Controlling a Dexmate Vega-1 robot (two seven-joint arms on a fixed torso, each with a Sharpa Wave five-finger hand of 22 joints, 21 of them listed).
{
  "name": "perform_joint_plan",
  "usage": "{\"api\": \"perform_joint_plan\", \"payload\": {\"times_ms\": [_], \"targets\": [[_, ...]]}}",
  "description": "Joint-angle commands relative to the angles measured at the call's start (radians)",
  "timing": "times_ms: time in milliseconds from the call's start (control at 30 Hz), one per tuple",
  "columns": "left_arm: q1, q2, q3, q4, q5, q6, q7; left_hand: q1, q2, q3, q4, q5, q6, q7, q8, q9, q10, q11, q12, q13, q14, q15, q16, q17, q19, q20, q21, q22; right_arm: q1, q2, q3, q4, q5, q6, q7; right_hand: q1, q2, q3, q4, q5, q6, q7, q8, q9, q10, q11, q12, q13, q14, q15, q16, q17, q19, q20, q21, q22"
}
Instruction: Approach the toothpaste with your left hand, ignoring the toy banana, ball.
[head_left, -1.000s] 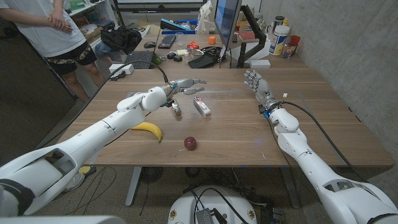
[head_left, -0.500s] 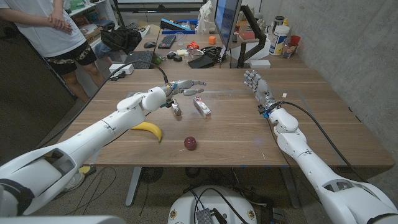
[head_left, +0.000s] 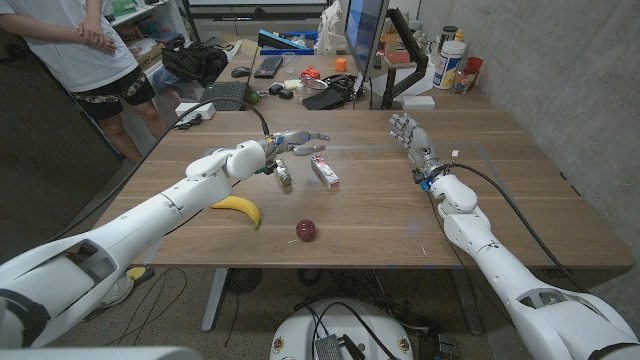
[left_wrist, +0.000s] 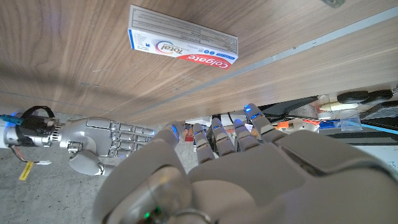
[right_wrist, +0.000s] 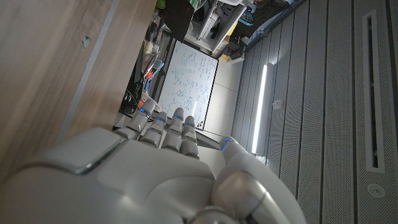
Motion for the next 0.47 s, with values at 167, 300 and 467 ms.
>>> {"api": "perform_joint_plan", "payload": {"times_ms": [167,300,467], "targets": [[-0.004,0.010,0.003,0.002,0.005,0.000,-0.035,0.013,0.002,0.003,-0.008,0.004,0.009,-0.001,0.007,0.005,0.007,0.003,-0.001,0.005,0.004,-0.103,0.007,0.003,0.004,-0.004,-0.002,0.005,-0.024,0.000,-0.007,-0.042,-0.010,-0.005,-0.025,-0.008,0.040,0.005,-0.001,0.005,0.007,0.000,0.006,0.004,0.007,-0.003,0.000,0.005,0.008,0.005,0.001,0.001,0.003,-0.054,0.000,0.004],[-0.008,0.008,0.006,0.012,0.004,-0.008,-0.039,0.014,0.004,0.003,-0.008,0.003,0.011,-0.001,0.007,0.005,0.007,0.004,-0.002,0.005,0.005,-0.104,0.006,0.003,0.004,-0.004,-0.003,0.005,-0.037,-0.002,-0.005,-0.055,-0.010,-0.009,-0.036,-0.007,0.039,0.005,-0.002,0.005,0.007,0.000,0.006,0.004,0.007,-0.004,0.000,0.005,0.008,0.005,0.000,0.001,0.003,-0.053,-0.001,0.004],[-0.020,0.007,0.014,0.025,0.011,-0.020,-0.055,0.016,0.005,0.003,-0.008,0.002,0.014,-0.001,0.006,0.005,0.008,0.003,-0.003,0.005,0.006,-0.105,0.006,0.003,0.004,-0.005,-0.003,0.005,-0.052,-0.005,-0.003,-0.075,-0.016,-0.006,-0.054,-0.007,0.039,0.005,-0.003,0.005,0.007,0.000,0.006,0.004,0.008,-0.003,0.000,0.005,0.008,0.005,0.000,0.001,0.004,-0.053,-0.002,0.004]]}}
